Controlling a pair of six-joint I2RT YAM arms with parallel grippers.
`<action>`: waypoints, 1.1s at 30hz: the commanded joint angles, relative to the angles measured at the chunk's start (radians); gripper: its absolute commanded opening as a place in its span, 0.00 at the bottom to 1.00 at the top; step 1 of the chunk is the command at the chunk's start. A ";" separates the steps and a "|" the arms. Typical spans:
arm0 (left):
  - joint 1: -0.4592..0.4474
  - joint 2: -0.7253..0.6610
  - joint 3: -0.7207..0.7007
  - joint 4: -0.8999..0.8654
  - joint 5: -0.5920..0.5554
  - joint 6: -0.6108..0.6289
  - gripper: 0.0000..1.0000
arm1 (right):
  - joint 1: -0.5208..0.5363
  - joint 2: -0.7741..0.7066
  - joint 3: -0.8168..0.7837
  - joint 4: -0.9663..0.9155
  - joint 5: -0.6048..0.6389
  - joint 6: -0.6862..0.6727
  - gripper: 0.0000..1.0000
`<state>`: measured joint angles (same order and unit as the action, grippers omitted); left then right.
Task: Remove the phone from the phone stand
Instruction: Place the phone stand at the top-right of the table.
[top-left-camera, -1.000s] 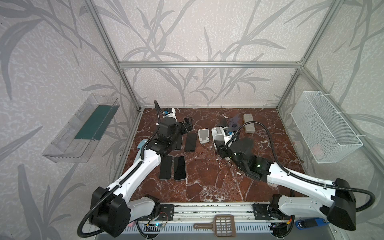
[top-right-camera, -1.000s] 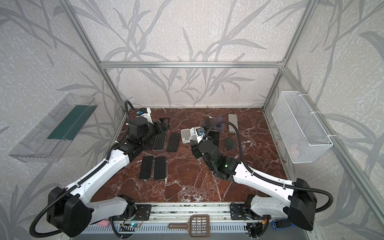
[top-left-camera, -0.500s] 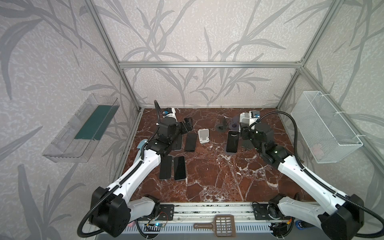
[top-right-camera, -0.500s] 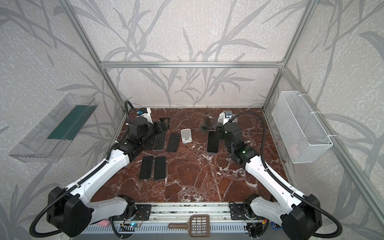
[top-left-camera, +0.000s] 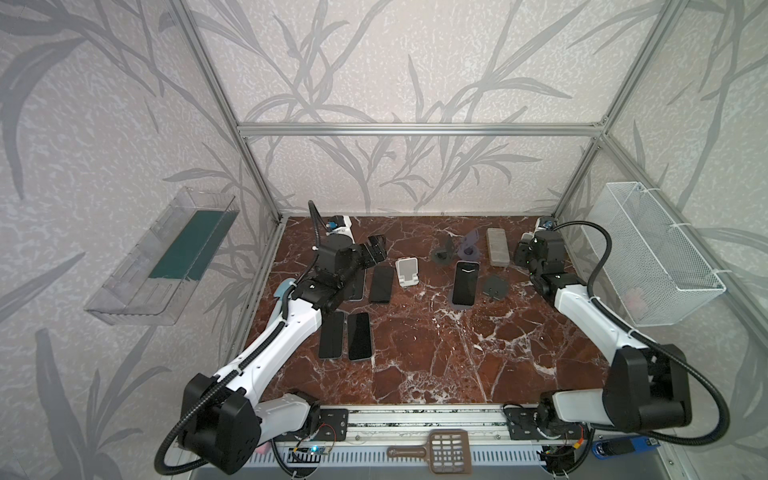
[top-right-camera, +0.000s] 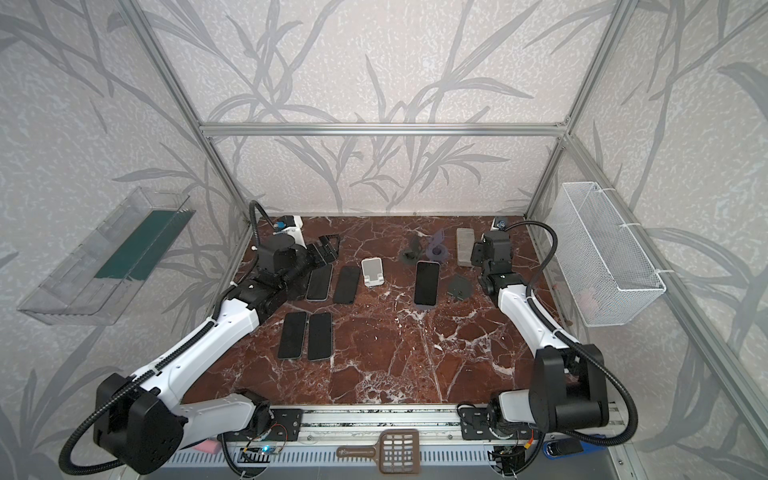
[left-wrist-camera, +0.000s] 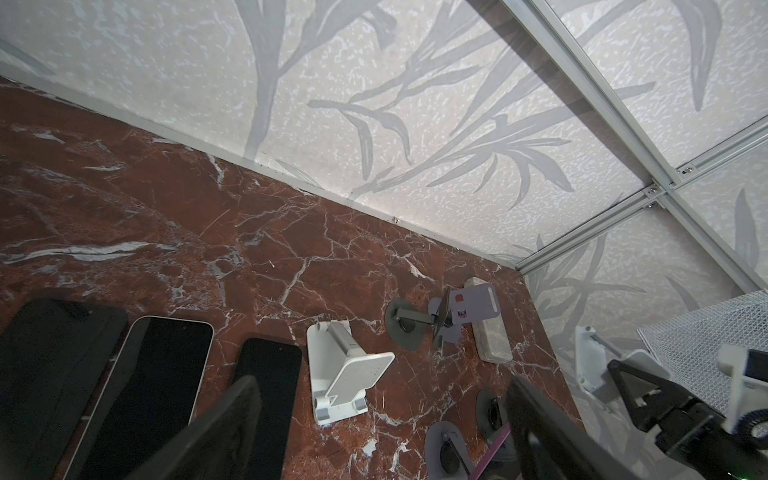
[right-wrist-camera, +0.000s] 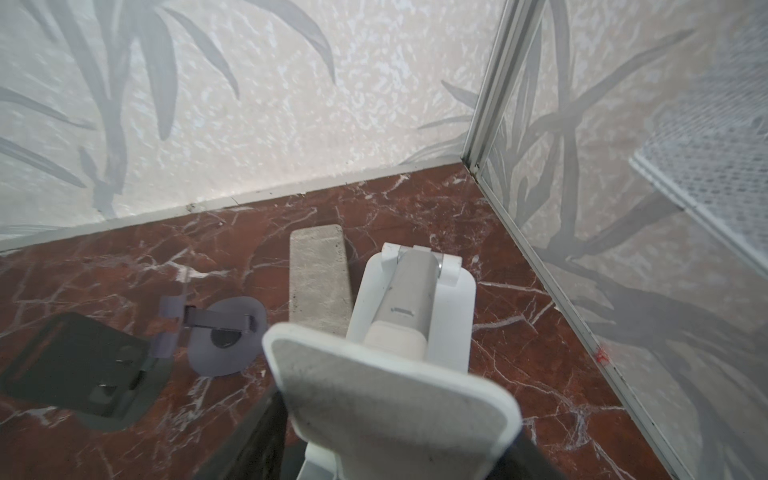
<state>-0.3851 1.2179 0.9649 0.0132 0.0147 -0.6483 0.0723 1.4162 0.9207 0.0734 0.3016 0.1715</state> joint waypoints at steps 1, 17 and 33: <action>0.006 0.005 0.017 0.022 0.010 -0.006 0.93 | -0.033 0.063 0.053 0.097 -0.025 0.004 0.58; 0.008 0.028 0.023 0.008 -0.001 0.016 0.93 | -0.118 0.340 0.094 0.164 -0.103 -0.052 0.61; 0.020 0.071 0.024 0.015 0.027 -0.007 0.93 | -0.142 0.438 0.116 0.137 -0.108 -0.016 0.79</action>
<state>-0.3702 1.2835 0.9649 0.0147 0.0303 -0.6479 -0.0654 1.8580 1.0363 0.2047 0.1825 0.1455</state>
